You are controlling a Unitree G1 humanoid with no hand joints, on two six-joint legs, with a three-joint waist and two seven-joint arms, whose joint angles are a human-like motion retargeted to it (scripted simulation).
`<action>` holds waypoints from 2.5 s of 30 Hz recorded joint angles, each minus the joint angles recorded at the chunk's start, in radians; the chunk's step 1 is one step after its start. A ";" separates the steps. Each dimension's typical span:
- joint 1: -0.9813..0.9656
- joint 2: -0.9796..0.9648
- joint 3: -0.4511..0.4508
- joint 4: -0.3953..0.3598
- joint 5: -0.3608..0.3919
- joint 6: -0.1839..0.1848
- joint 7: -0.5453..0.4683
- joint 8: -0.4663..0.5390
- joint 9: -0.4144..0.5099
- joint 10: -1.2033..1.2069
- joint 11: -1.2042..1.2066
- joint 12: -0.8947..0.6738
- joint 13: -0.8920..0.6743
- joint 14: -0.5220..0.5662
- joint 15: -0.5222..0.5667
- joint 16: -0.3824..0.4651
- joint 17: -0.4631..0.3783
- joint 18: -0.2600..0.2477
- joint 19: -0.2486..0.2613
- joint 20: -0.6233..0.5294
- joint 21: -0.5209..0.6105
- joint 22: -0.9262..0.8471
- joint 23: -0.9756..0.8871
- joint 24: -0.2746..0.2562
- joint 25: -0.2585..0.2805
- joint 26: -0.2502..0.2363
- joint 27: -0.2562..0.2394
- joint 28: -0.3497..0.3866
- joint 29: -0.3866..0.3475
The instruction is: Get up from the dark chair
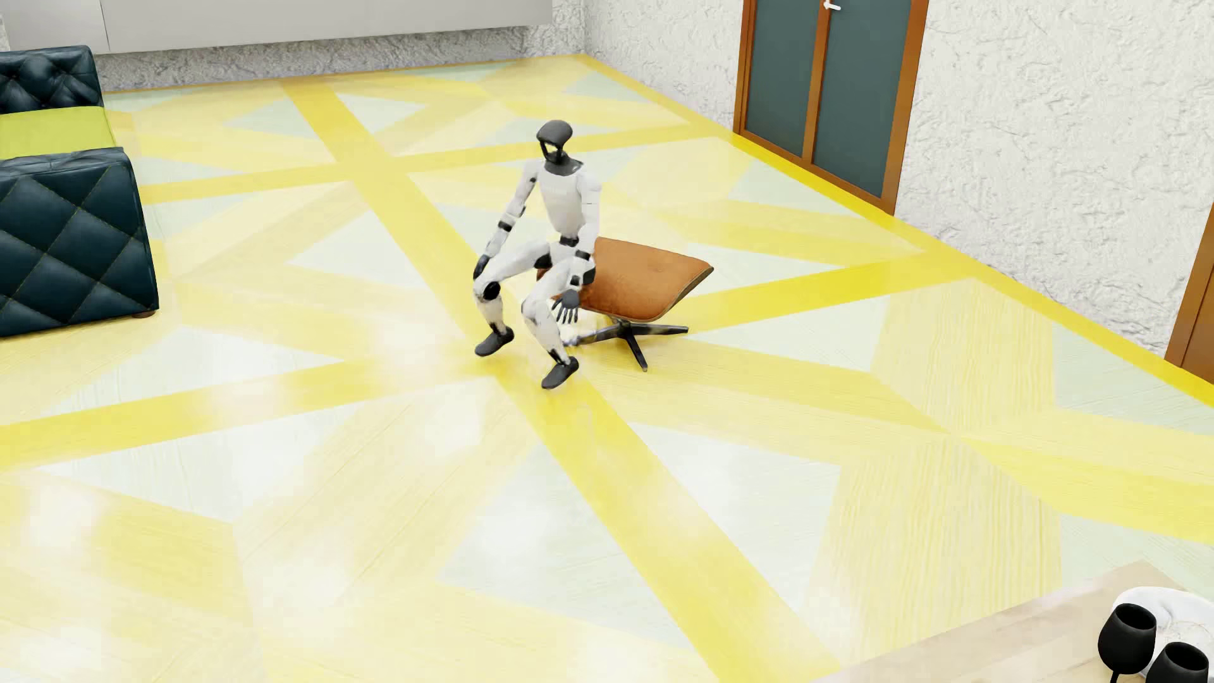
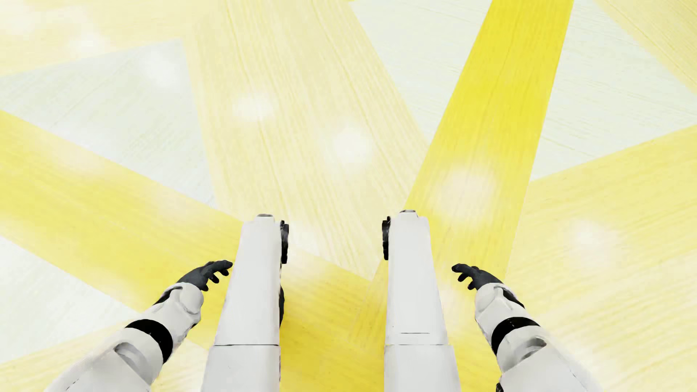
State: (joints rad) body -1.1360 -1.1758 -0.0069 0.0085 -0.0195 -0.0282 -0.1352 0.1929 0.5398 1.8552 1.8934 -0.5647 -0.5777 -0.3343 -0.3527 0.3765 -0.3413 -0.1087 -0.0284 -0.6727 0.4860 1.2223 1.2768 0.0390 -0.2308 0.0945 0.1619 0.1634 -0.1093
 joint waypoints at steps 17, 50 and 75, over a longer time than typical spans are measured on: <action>-0.108 -0.110 0.005 0.004 0.012 -0.008 -0.015 0.011 0.088 0.002 0.001 -0.115 -0.103 -0.020 -0.009 0.018 -0.015 -0.044 0.011 0.000 -0.004 -0.002 -0.001 0.000 0.014 -0.015 -0.028 0.027 -0.039; 0.755 1.336 0.044 0.127 -0.107 -0.026 0.183 -0.323 -0.402 -1.492 -1.621 0.366 0.478 0.296 0.124 0.127 -0.077 -0.159 0.094 0.197 -0.189 0.027 0.001 0.089 -0.002 -0.027 -0.087 -0.062 -0.035; 0.968 1.132 -0.019 0.139 0.011 -0.005 0.225 -0.198 -0.391 -0.890 -1.588 0.407 0.573 0.283 0.302 0.106 -0.041 -0.227 0.055 0.138 -0.301 0.033 -0.015 0.022 0.075 -0.021 -0.082 -0.029 -0.098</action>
State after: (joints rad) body -0.1683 -0.0437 -0.0255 0.1473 -0.0083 -0.0336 0.0899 -0.0055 0.1492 0.9648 0.3053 -0.1579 -0.0044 -0.0510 -0.0510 0.4830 -0.3825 -0.3356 0.0265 -0.5350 0.1850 1.2552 1.2621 0.0608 -0.1553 0.0730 0.0796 0.1340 -0.2074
